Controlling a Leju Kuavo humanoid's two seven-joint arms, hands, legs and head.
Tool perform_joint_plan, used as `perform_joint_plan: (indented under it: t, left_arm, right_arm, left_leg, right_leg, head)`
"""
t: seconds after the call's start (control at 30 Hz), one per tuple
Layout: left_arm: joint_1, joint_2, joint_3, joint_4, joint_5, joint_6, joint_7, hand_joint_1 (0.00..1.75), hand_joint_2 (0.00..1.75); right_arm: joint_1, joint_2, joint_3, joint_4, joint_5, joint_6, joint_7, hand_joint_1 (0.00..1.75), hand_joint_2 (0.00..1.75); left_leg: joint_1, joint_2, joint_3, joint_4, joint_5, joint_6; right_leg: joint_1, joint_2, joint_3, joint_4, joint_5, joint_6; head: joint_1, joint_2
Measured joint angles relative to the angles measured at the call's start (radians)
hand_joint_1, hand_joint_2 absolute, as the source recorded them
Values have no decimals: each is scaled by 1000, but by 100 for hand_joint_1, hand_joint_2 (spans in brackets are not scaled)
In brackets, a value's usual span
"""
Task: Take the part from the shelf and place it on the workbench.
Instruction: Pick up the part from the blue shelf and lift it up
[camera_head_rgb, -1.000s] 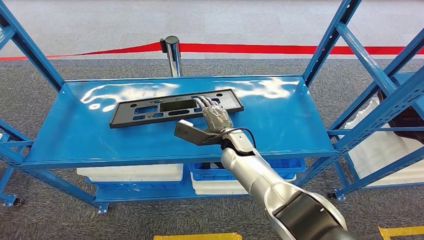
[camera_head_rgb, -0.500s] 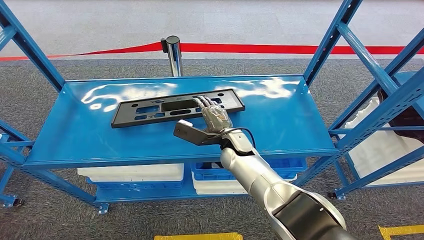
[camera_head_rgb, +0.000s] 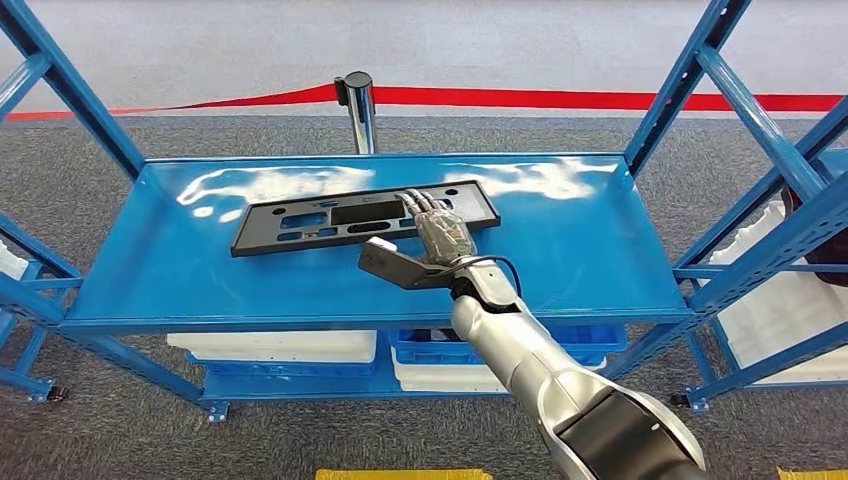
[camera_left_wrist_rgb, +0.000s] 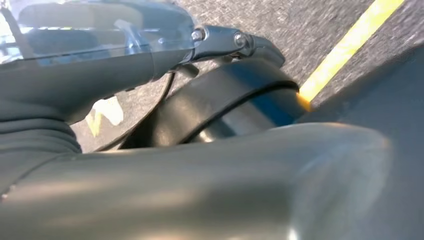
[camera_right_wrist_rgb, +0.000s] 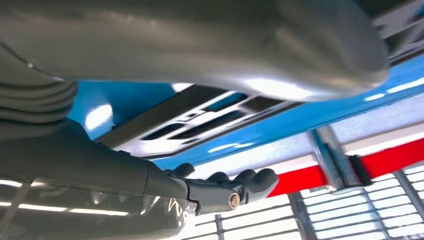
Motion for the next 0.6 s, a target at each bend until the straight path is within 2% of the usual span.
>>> perform_joint_plan:
  t: [0.07,0.13,0.17,0.23,0.27,0.3,0.33,0.37,0.4,0.43,0.47,0.5,0.6]
  left_arm:
    - [0,-1,1,0,-1,0,0,0,0]
    - [0,-1,2,-1,-1,0,0,0,0]
    - [0,-1,3,-1,-1,0,0,0,0]
    - [0,-1,4,-1,-1,0,0,0,0]
    - [0,-1,5,-1,-1,0,0,0,0]
    - [0,-1,5,-1,-1,1,0,0,0]
    - [0,0,6,-1,-1,1,0,0,0]
    - [-1,0,6,-1,-2,1,1,0,0]
    - [-1,-1,6,0,-2,1,1,0,0]
    - [0,-2,6,0,-2,1,2,0,0]
    - [0,-3,6,0,-3,0,2,0,0]
    - [0,-3,6,0,-4,0,3,0,0]
    - [1,-3,6,0,-7,0,3,0,0]
  right_arm:
    - [0,0,0,0,0,-1,0,0,0]
    - [-2,1,0,-1,-1,-2,-1,0,0]
    - [-3,2,0,-2,-1,-2,-1,0,0]
    - [-1,3,0,-2,-1,-2,-1,0,0]
    - [1,3,0,-2,-1,-2,-1,0,0]
    - [3,3,0,-2,-2,-2,-1,0,0]
    - [5,3,0,-2,-2,-2,-1,0,0]
    - [6,3,0,-2,-2,-2,-2,0,0]
    - [5,3,0,-2,-3,-3,-2,0,0]
    - [5,3,0,-2,-3,-4,-2,0,0]
    - [4,2,0,-2,-3,-4,-3,0,0]
    - [4,2,0,-2,-3,-5,-3,0,0]
    - [5,3,0,-2,-4,-8,-4,0,0]
  left_leg:
    - [3,1,4,-2,-2,-12]
    - [5,2,-13,46,-30,-19]
    - [6,2,-39,103,-57,-20]
    - [7,2,-111,241,-106,-24]
    - [9,2,-136,282,-112,-26]
    - [12,2,-142,282,-97,-29]
    - [17,3,-128,241,-64,-32]
    - [22,5,-99,171,-23,-38]
    - [25,6,-69,104,5,-45]
    - [27,5,-47,54,22,-46]
    - [27,4,-36,28,26,-44]
    - [24,1,-35,24,19,-37]
    - [19,-3,-33,23,16,-8]
  right_leg:
    - [-5,1,7,-7,-1,-12]
    - [-14,-1,18,-14,-1,-27]
    - [-17,-2,23,-16,-3,-32]
    - [-18,-3,28,-16,-7,-38]
    - [-19,-3,30,-16,-9,-38]
    - [-21,-2,34,-15,-12,-36]
    - [-25,0,38,-13,-17,-31]
    - [-29,2,43,-10,-23,-23]
    - [-30,3,46,-6,-29,-14]
    - [-29,5,48,-3,-35,-5]
    - [-27,6,50,-3,-38,1]
    - [-24,6,51,-6,-38,5]
    - [-28,3,52,-7,-44,12]
  head:
    - [-5,0]
    - [-14,0]
    - [-22,0]
    - [-38,0]
    - [-42,0]
    - [-45,0]
    - [-46,0]
    - [-48,0]
    - [-52,0]
    - [-56,0]
    - [-57,0]
    - [-57,0]
    - [-47,0]
